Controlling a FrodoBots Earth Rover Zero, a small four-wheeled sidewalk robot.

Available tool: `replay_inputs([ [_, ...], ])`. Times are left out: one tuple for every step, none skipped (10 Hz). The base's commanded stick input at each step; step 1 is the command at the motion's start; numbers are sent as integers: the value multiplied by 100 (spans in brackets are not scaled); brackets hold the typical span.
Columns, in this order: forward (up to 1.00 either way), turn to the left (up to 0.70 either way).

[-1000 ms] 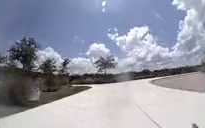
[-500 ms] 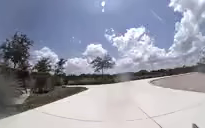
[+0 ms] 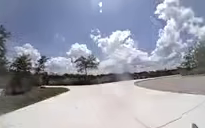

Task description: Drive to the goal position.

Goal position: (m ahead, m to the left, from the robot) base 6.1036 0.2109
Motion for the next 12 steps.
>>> replay_inputs([
  [85, -1],
  [85, -1],
  [85, -1],
  [85, -1],
  [85, -1],
  [85, -1],
  [85, -1],
  [85, -1],
  [85, -1],
  [85, -1],
  [85, -1],
  [85, -1],
])
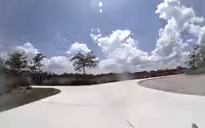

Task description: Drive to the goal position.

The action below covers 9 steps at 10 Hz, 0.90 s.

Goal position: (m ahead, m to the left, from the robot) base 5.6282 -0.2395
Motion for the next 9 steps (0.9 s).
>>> replay_inputs([
  [85, -1],
  [85, -1],
  [85, -1],
  [85, -1],
  [85, -35],
  [85, -35],
  [85, -35],
  [85, -35],
  [85, -2],
])
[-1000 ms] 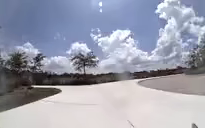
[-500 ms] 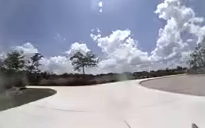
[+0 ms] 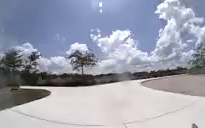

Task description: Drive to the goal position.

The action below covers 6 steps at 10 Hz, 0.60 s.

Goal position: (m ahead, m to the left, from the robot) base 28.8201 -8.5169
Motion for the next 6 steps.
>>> replay_inputs([
  [85, -1],
  [85, -1],
  [85, -1],
  [85, -1],
  [85, -1],
  [85, -1],
])
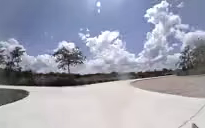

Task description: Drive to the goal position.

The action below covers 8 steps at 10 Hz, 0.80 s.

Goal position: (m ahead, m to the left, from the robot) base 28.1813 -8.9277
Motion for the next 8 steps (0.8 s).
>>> replay_inputs([
  [85, -1],
  [85, -1],
  [85, -1],
  [85, -1],
  [85, -1],
  [85, -1],
  [85, -1],
  [85, -1],
])
